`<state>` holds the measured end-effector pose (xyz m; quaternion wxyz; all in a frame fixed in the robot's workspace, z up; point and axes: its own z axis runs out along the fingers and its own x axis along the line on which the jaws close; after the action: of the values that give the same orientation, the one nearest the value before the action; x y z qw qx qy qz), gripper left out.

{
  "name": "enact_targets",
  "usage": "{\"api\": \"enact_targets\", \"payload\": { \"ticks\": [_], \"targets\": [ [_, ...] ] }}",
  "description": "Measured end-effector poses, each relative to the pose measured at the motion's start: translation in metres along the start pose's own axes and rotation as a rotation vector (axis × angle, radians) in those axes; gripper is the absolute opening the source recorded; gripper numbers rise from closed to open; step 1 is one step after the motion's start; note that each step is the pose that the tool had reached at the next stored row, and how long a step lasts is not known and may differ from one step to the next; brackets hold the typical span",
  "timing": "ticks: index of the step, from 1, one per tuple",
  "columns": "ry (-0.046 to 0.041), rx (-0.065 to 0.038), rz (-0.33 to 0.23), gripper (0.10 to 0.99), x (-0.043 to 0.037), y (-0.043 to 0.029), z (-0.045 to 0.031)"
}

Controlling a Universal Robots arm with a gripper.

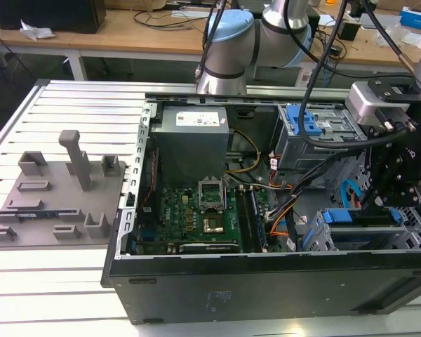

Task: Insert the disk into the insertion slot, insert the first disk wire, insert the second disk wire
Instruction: 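Insert the second disk wire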

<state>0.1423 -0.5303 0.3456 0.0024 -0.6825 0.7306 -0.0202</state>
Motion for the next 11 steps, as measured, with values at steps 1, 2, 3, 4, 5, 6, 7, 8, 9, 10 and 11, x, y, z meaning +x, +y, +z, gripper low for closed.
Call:
{"api": "enact_targets", "payload": {
  "ticks": [1,2,3,4,5,6,7,8,9,10,11],
  "targets": [
    [0.0003,0.0,0.0,0.161,-0.0001,0.0,-0.0002],
    [0.0003,0.0,0.0,0.161,-0.0003,-0.0002,-0.0002],
    [0.0002,0.0,0.0,0.161,-0.0005,-0.0004,0.0],
    [0.0002,0.0,0.0,0.161,-0.0007,-0.0005,0.0],
    [0.0002,0.0,0.0,0.161,-0.0008,-0.0006,0.0002],
    [0.0002,0.0,0.0,0.161,-0.0009,-0.0006,0.0003],
    [0.0004,0.0,0.0,0.161,-0.0009,-0.0007,0.0005],
    [0.0003,0.0,0.0,0.161,-0.0009,-0.0007,0.0008],
    [0.0001,0.0,0.0,0.161,-0.0009,-0.0007,0.0012],
    [0.0004,0.0,0.0,0.161,-0.0009,-0.0006,0.0021],
    [0.0002,0.0,0.0,0.161,-0.0009,-0.0006,0.0038]
  ]
}}
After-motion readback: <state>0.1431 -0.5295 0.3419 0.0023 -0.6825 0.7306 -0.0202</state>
